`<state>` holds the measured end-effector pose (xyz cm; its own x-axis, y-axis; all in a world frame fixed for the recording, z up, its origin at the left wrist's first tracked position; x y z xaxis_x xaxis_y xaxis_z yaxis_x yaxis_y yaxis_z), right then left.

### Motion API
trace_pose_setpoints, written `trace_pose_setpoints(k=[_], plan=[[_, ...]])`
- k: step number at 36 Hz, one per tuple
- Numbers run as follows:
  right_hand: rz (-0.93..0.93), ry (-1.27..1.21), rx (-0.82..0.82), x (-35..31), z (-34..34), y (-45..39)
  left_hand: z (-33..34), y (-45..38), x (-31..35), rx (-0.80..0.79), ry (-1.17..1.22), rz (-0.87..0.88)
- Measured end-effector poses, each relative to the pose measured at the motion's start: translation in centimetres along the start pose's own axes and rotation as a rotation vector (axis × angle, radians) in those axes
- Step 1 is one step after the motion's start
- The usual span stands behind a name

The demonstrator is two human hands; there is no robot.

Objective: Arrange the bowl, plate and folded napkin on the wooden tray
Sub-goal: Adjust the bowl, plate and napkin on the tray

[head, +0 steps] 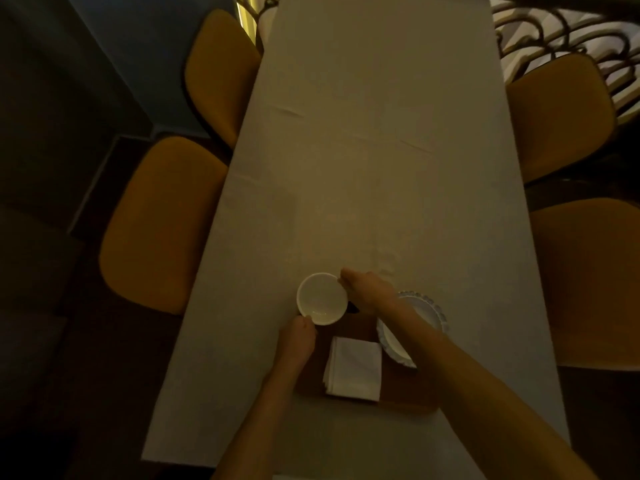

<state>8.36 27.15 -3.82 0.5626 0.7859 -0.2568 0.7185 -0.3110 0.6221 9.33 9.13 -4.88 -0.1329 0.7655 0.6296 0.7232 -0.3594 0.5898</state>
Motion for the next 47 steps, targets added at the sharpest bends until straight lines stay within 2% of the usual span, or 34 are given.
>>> trace_pose_setpoints(k=[4,8,15,18,22,25,28,36,43,47], plan=[[0.045,-0.106,0.002,1.0,0.7,0.7,-0.9,-0.6,0.7,-0.030,-0.132,0.058],[0.098,-0.317,-0.074,1.9,1.8,1.7,-2.0,-1.7,1.2,-0.072,-0.241,0.121],[0.167,-0.378,-0.218,2.7,3.6,2.4,-4.4,-3.0,1.7,0.012,-0.283,0.189],[0.171,-0.419,-0.178,2.7,2.7,2.1,-4.4,-2.7,1.4,0.009,-0.253,0.198],[0.136,-0.323,-0.051,1.8,1.2,1.6,-3.1,-2.0,0.5,-0.061,-0.196,0.179],[0.109,-0.228,-0.038,1.2,1.2,1.4,-2.0,-1.5,0.5,-0.096,-0.169,0.183],[0.111,-0.261,-0.037,1.3,1.3,1.4,-1.9,-1.4,0.8,-0.067,-0.150,0.172],[0.137,-0.379,-0.066,1.6,3.2,3.2,-3.4,-2.9,1.2,-0.070,-0.253,0.149],[0.151,-0.443,0.026,1.9,3.5,3.7,-4.1,-4.2,1.0,-0.096,-0.305,0.146],[0.181,-0.394,-0.001,2.5,4.3,3.7,-4.4,-4.4,1.5,-0.098,-0.414,0.200]])
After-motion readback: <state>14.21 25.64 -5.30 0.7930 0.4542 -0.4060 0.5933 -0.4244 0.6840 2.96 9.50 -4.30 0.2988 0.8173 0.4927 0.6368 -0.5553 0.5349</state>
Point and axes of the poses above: each hand's wrist, its own y-axis away from the middle knuckle, its own z-axis out of the palm, x = y × z, the point moved 9 cm from there along -y, towards the middle knuckle, and after that the axes turned 10 degrees about z, right-handed, at the moved point
